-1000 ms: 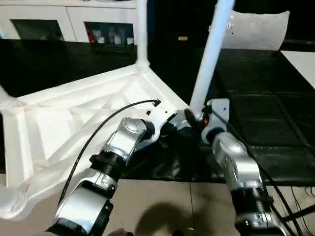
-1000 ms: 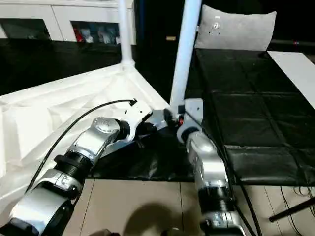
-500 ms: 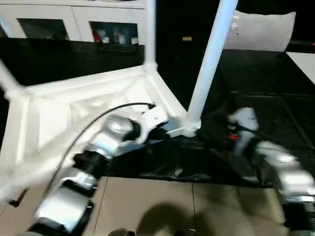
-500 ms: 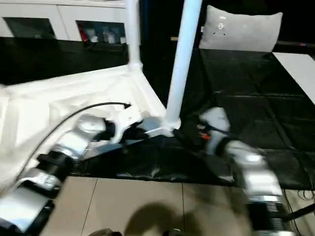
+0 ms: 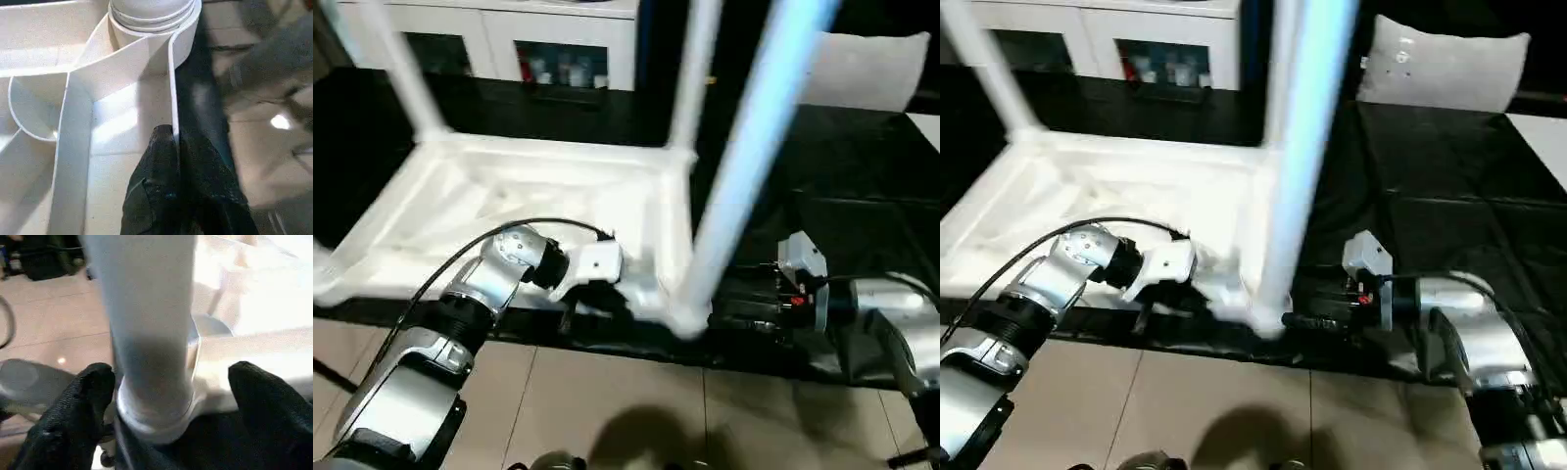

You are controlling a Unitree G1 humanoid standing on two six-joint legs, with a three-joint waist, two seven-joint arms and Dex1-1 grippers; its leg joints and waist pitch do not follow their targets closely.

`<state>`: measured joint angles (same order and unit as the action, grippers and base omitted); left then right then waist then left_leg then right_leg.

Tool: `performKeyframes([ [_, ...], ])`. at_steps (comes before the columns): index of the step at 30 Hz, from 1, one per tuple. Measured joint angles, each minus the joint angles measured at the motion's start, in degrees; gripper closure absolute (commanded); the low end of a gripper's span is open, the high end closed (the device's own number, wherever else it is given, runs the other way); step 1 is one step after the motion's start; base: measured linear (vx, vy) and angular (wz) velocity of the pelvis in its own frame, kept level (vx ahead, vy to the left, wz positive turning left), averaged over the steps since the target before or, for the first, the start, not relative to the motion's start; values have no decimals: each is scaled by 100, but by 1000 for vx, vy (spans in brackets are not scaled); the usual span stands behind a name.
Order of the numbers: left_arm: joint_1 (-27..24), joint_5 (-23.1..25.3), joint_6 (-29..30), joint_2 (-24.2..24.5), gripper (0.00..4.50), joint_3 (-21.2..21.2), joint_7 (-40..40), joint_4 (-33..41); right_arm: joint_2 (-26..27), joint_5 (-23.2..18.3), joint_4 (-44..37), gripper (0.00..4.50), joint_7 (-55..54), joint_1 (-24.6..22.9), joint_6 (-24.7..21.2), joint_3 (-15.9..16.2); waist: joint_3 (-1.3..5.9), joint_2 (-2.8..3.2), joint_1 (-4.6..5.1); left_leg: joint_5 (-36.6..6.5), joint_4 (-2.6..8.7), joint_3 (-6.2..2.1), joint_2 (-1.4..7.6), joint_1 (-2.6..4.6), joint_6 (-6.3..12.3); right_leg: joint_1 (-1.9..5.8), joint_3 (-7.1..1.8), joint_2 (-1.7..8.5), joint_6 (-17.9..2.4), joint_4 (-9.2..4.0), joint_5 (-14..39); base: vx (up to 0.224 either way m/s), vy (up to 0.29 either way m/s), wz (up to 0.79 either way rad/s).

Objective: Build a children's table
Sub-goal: Rotate leg to tighten

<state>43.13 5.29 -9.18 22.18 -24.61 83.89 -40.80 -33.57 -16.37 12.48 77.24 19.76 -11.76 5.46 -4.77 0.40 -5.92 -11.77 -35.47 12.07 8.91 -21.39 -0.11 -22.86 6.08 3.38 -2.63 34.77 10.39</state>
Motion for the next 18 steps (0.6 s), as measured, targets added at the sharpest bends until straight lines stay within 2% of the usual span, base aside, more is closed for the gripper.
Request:
performKeyframes([
  [1, 23, 1, -89, 4, 450, -37, 89, 0, 1, 0, 35, 77, 96, 35, 16, 65, 0, -1, -20, 0, 0, 0, 0, 0, 0, 0, 0, 0, 0, 0, 0, 0, 0, 0],
  [4, 39, 10, -226, 3, 450, -99, 176, -7, 32, -7, 89, 90, 256, 47, 90, 201, 1, -3, -41, 0, 0, 0, 0, 1, 0, 1, 0, 1, 0, 0, 0, 0, 0, 0],
  [10, 160, 17, -381, -19, 450, -177, 412, -116, 130, -7, 206, 146, 598, 167, 99, 442, 1, -2, -67, 0, 0, 0, 0, -1, -2, 0, 1, 1, 0, 1, 0, 0, 0, 0],
  [18, 216, 21, -539, -34, 450, -219, 441, -239, 141, -32, 353, 210, 835, 259, 114, 538, 1, -3, -74, 0, -1, 0, 0, 0, -2, 1, 2, 2, 0, 1, 0, 0, 0, 0],
])
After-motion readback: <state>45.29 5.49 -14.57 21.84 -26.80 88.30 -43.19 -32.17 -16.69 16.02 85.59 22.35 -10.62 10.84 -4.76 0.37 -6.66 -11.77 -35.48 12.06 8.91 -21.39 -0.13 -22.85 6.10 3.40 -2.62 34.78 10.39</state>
